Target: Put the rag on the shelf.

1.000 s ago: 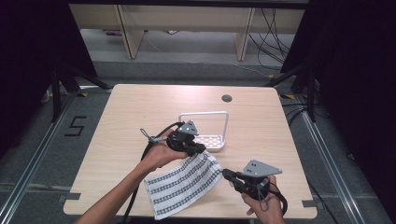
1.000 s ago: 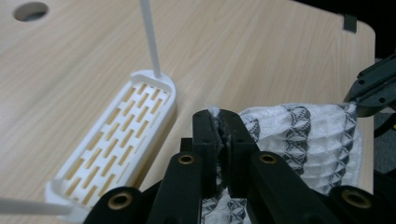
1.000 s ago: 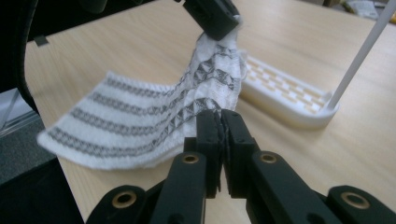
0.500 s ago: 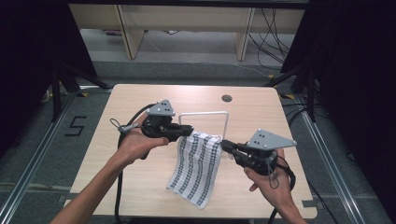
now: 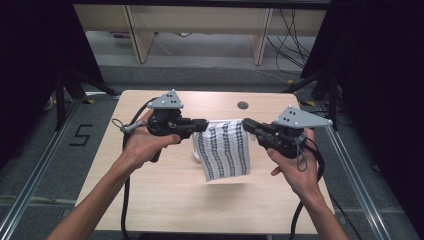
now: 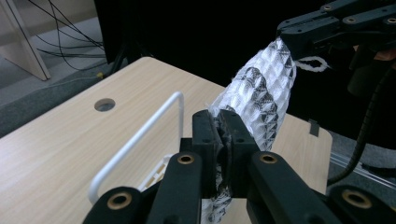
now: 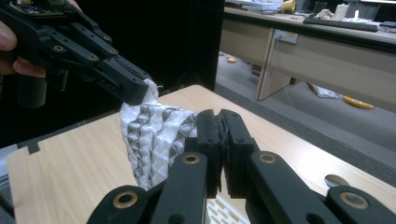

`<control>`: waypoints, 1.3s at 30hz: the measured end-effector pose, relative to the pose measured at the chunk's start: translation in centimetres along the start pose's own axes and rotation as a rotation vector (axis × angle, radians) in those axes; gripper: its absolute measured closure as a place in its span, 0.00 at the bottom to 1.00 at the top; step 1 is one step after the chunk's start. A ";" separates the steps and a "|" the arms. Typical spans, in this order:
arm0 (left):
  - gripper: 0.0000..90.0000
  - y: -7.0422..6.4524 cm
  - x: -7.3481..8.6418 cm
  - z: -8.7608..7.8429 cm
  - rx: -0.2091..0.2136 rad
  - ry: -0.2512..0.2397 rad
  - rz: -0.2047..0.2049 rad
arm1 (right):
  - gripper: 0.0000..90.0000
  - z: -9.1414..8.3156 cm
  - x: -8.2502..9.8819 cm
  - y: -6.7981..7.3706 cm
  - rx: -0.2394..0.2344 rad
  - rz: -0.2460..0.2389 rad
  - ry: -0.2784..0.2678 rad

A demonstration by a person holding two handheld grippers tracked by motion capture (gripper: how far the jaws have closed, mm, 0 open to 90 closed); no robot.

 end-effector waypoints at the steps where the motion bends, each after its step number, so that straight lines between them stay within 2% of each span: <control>1: 0.95 0.2 -0.2 0.0 -0.011 0.004 0.007 | 0.97 0.0 0.0 0.0 0.000 0.000 0.000; 2: 0.95 0.5 -0.6 0.0 -0.025 0.002 0.004 | 0.97 0.2 -0.4 -0.3 -0.001 0.009 -0.007; 6: 0.95 1.2 -1.1 -0.1 -0.033 0.000 -0.007 | 0.97 0.5 -0.9 -0.7 0.005 0.012 -0.014; 7: 0.94 1.6 -1.4 -0.1 -0.040 -0.002 -0.020 | 0.97 0.8 -1.2 -1.0 0.020 0.014 -0.013; 8: 0.94 1.6 -1.4 -0.1 -0.040 -0.002 -0.020 | 0.97 0.9 -1.4 -1.1 0.011 0.021 -0.010; 14: 0.94 2.6 -2.9 -0.3 -0.060 -0.016 -0.034 | 0.97 1.2 -2.7 -2.1 0.037 0.018 -0.022; 17: 0.94 2.9 -3.4 -0.4 -0.068 -0.024 -0.037 | 0.97 1.3 -3.3 -2.4 0.026 0.044 -0.020; 19: 0.94 3.3 -4.0 -0.4 -0.082 -0.033 -0.042 | 0.97 1.3 -3.7 -2.8 0.039 0.040 -0.032; 23: 0.94 3.8 -4.5 -0.4 -0.096 -0.033 -0.047 | 0.97 1.6 -4.2 -3.2 0.043 0.045 -0.046; 25: 0.94 4.1 -4.8 -0.4 -0.104 -0.039 -0.056 | 0.97 1.8 -4.4 -3.5 0.040 0.061 -0.048; 26: 0.94 4.2 -5.0 -0.4 -0.111 -0.039 -0.059 | 0.97 2.1 -4.5 -3.8 0.028 0.089 -0.049; 28: 0.94 4.5 -5.3 -0.4 -0.118 -0.045 -0.067 | 0.97 2.2 -4.7 -4.1 0.040 0.074 -0.059; 32: 0.94 5.1 -5.9 -0.7 -0.126 -0.068 -0.084 | 0.97 2.6 -5.1 -4.4 0.037 0.103 -0.058; 39: 0.94 6.2 -6.9 -0.6 -0.148 -0.085 -0.112 | 0.97 3.4 -6.4 -5.3 0.058 0.112 -0.070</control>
Point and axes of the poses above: each handheld gripper's, and its own axes: z roughly forward along the jaws, x roughly out of its underside, y roughly to its left, the point moved 4 cm from there along z, roughly forward along the jaws, and after that the axes turned 15 degrees about y, right-handed, at the moved point
